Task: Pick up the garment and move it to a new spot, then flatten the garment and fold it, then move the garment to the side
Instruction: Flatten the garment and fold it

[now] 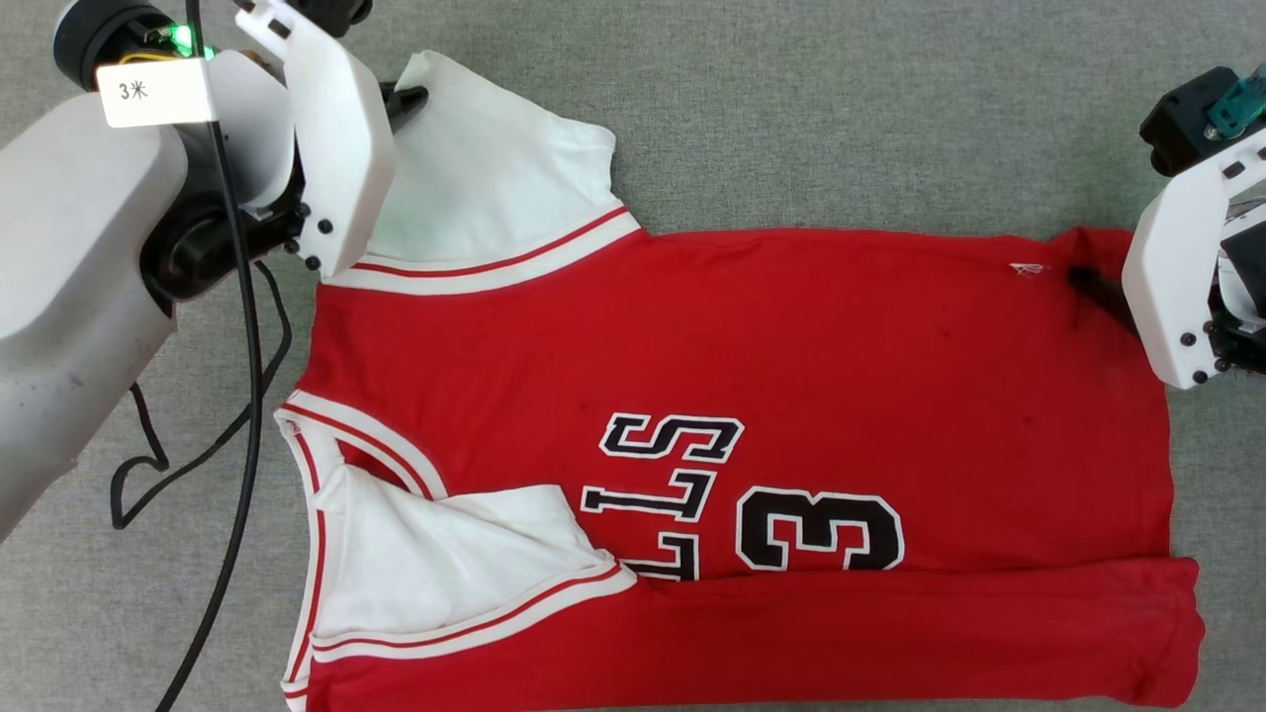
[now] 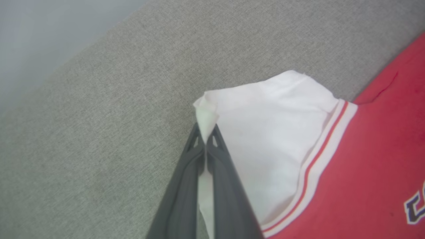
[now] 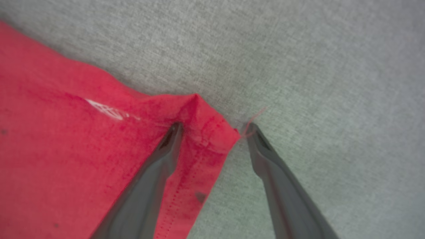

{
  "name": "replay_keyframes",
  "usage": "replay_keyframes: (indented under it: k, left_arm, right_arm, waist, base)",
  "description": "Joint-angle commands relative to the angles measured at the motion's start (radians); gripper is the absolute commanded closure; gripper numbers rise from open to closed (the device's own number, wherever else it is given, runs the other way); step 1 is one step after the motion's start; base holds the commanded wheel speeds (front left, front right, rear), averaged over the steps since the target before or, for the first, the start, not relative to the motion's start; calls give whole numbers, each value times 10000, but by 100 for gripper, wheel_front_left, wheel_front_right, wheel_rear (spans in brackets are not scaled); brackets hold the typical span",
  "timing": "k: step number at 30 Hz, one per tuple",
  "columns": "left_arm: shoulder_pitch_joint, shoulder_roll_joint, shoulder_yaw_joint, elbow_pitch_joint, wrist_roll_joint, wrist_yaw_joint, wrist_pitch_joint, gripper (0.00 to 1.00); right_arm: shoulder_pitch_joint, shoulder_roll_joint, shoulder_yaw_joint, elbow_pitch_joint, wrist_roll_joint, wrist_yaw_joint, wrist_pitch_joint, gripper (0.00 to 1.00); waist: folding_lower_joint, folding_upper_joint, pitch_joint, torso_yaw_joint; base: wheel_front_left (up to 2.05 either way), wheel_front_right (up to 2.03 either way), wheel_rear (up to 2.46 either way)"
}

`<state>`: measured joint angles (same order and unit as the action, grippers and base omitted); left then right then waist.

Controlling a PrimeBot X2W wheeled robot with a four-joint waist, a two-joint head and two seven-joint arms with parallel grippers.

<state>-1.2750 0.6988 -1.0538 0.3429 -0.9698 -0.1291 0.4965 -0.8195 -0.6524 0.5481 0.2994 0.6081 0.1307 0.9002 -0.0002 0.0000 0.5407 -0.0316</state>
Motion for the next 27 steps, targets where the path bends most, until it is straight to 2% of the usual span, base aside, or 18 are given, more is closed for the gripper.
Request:
replay_keyframes:
  k: [1, 3, 4, 5, 16, 27]
  left_arm:
    - [-111, 20, -18, 3, -4, -7, -79, 100]
    - [-91, 25, -75, 48, -48, -7, -119, 100]
    - [-53, 27, -111, 80, -66, -7, -169, 100]
    - [3, 32, -129, 111, -89, -7, -216, 100]
    - [827, 189, -321, 235, -493, -7, -873, 100]
    - [2178, 787, -391, -394, -946, 206, -1469, 100]
  right_arm:
    - [695, 286, 680, 581, 147, -1, 82, 0]
    - [745, 286, 945, 736, 286, 14, -24, 0]
    - [734, 282, 1014, 788, 291, 12, -180, 64]
    - [698, 295, 1053, 807, 341, 12, -410, 100]
    - [494, 55, 685, 942, 922, -5, -2768, 100]
    - [1823, -420, 587, 210, 1525, -5, -4122, 100]
  waist:
    - [2, 0, 8, 2]
    - [2, 0, -36, -7]
    - [2, 0, -94, -17]
    - [2, 0, -171, -30]
    - [2, 0, -1382, -92]
    - [2, 0, -2796, -81]
  base:
    - [0, 0, 0]
    - [0, 0, 0]
    - [0, 0, 0]
    - [0, 0, 0]
    - [0, 0, 0]
    - [0, 0, 0]
